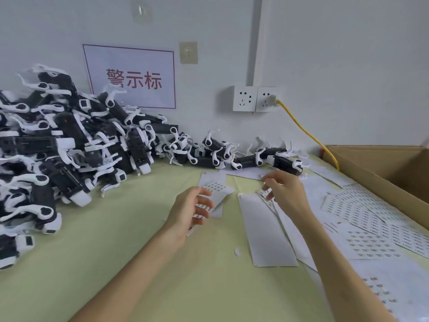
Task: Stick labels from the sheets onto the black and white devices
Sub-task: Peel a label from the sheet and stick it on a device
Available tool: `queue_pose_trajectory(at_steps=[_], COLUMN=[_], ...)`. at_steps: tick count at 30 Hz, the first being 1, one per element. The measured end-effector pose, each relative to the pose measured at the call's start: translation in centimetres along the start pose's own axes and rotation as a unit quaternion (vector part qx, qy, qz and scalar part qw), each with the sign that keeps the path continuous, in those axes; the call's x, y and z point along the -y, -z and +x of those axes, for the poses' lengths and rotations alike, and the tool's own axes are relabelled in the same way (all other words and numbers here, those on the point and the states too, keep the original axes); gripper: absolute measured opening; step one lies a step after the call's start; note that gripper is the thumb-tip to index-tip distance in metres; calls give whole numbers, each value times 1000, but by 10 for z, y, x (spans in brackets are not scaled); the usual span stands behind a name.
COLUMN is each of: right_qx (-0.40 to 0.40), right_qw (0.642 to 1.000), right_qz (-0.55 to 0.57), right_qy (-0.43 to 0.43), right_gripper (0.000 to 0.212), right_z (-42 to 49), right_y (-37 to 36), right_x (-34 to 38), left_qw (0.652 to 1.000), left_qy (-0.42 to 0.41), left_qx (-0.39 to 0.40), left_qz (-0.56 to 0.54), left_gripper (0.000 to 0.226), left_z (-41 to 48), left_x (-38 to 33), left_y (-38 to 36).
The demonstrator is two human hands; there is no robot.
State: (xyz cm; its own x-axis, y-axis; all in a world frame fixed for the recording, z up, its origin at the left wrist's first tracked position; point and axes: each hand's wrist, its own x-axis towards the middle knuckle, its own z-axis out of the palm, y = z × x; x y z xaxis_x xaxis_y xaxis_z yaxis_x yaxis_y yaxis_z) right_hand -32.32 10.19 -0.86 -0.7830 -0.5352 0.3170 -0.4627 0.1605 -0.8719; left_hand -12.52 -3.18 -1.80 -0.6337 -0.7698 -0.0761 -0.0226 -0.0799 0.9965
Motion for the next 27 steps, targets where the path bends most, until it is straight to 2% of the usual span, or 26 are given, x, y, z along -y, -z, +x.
queue_pose_trajectory(at_steps=[2,4,5,7,10,11,12,14,15,16,18,20,24,27], right_qx=[31,48,56,74,97,105,112,121,123,125,129,131,141,151], right_qw=[999,998,997,995,990,988,986,983,982,981,980,979,977,974], right_qz=[-22,-46,-52,-66,-93,-103,-113,-126,-131,-135,-140,-144,-151,-156], right_qy=[5,11,14,18,36,44,49,56,59,61,63,63,61,60], right_gripper=[22,23,23,24,25,26,27,27,28,28,28,28,29,28], right_z=[-2,-4,-6,-8,-12,-13,-14,-14,-13,-13,-14,-15,-17,-17], right_y=[-6,-11,-14,-18,-21,-22,-23,-24,-24,-24,-24,-24,-23,-25], right_x=[0,-1,-1,0,4,5,5,5,5,4,5,5,6,7], left_qw=[993,954,933,915,907,884,841,732,696,681,689,689,664,671], left_qy=[-56,-118,-123,-97,-73,-85,-113,-187,-204,-199,-140,-83,-51,-11], left_qx=[-26,-43,-47,-46,-65,-108,-173,-299,-337,-359,-383,-395,-390,-347], left_qz=[101,273,334,389,410,447,501,583,600,606,598,602,636,655], left_gripper=[22,24,34,54,63,63,64,68,73,79,88,85,73,80], left_z=[3,9,13,23,41,47,52,59,62,66,72,77,85,89], left_x=[-1,2,3,0,-13,-19,-25,-37,-44,-49,-55,-54,-59,-74], left_y=[4,13,19,33,56,65,75,97,110,123,152,175,201,221])
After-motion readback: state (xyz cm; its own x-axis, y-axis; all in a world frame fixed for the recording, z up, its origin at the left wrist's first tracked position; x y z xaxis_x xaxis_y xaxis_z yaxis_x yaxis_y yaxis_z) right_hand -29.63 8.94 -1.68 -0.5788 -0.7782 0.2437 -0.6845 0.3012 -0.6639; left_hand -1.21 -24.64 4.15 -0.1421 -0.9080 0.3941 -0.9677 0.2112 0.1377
